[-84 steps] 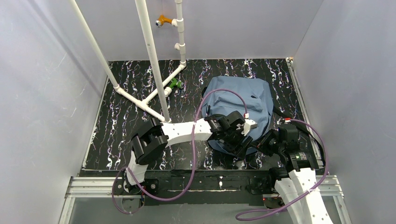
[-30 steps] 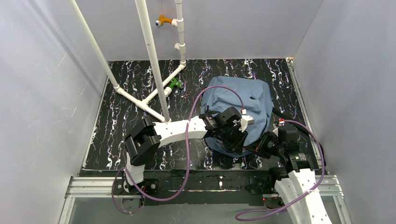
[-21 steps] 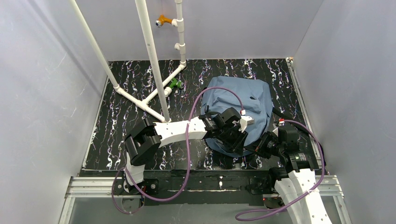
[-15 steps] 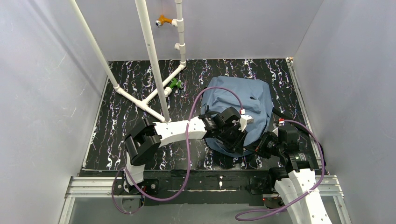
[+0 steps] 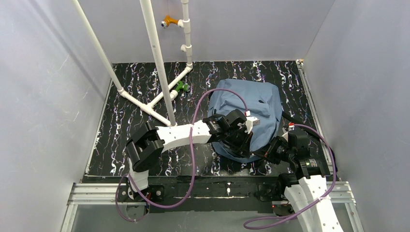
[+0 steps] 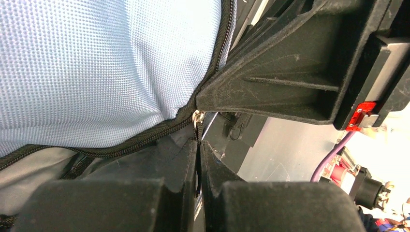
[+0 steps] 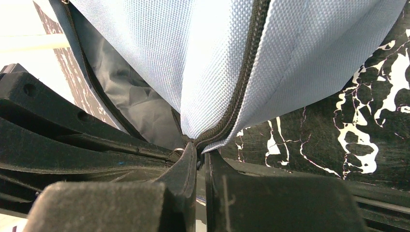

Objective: Pack the student bag
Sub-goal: Zip the student bag at the center of the board.

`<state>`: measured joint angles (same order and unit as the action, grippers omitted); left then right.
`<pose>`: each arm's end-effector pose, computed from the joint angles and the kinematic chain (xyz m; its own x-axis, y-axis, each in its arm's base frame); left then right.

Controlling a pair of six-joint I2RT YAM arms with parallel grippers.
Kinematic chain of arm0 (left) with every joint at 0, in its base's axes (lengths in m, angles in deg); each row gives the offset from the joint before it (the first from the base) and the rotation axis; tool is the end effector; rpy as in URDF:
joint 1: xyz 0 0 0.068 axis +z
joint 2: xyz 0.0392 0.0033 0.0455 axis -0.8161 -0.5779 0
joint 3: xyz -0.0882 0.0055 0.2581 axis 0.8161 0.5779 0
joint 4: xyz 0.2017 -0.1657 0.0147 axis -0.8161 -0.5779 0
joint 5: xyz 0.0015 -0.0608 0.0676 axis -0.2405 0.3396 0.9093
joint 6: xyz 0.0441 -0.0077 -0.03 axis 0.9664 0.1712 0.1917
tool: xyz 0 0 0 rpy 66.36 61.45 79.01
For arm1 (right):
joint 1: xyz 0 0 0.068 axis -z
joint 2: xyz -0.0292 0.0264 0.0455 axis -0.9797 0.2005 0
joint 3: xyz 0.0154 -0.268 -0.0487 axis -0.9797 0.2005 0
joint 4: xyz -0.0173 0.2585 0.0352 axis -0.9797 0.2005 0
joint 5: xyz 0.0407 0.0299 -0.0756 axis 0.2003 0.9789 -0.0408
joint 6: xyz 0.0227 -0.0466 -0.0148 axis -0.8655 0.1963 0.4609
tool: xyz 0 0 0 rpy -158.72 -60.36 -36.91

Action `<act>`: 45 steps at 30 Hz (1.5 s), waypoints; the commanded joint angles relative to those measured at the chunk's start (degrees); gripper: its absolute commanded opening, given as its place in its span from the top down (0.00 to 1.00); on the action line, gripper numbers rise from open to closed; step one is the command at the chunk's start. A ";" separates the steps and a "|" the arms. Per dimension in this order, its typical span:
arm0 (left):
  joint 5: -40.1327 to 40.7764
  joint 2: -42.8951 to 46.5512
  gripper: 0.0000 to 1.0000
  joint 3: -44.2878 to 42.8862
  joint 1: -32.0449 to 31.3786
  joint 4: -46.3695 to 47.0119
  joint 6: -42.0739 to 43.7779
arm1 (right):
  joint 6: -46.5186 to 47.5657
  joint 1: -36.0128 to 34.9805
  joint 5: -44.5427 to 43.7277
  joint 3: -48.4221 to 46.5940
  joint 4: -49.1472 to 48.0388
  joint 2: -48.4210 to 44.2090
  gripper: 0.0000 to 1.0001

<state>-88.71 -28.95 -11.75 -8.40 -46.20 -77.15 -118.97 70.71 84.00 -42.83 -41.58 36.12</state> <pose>0.1778 -0.3850 0.2394 -0.7059 0.4431 -0.5526 0.7041 0.3550 -0.6150 0.1000 0.0267 0.2168 -0.7661 0.5398 -0.3489 0.1914 0.7098 0.6779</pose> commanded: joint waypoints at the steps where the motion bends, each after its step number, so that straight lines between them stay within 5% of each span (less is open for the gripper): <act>1: 2.54 5.11 1.00 0.14 0.42 -2.75 1.42 | 1.39 -0.10 -1.06 -0.32 1.80 -0.62 0.99; 10: 19.27 15.44 1.00 6.95 0.99 -10.34 5.97 | -0.65 -0.03 -18.61 -0.98 3.29 4.59 0.99; 18: 24.98 23.70 1.00 15.42 5.62 -11.68 8.98 | -0.50 -0.01 -26.88 -7.99 0.23 11.74 0.99; 22: 24.21 23.50 1.00 16.62 9.54 -10.61 10.99 | 4.79 0.28 -33.82 -12.90 -2.29 16.39 0.99; 26: 12.54 19.47 1.00 12.40 9.77 -6.58 8.63 | 12.89 0.34 -30.11 -19.48 -0.47 23.29 0.99; 29: 6.21 15.41 1.00 7.98 6.75 -2.25 5.61 | 12.74 0.34 -25.97 -23.18 4.60 21.76 0.50; 34: 1.01 8.25 1.00 -0.53 2.76 0.83 2.77 | 6.60 0.34 -17.29 -23.61 10.69 15.74 0.23; 45: 0.73 4.52 1.00 -5.44 -0.03 0.50 1.70 | -13.28 0.34 -9.88 -10.39 3.71 7.42 0.17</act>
<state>-85.12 -25.80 -14.55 -7.39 -46.97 -74.38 -124.69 70.88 71.85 -54.61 -34.00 43.43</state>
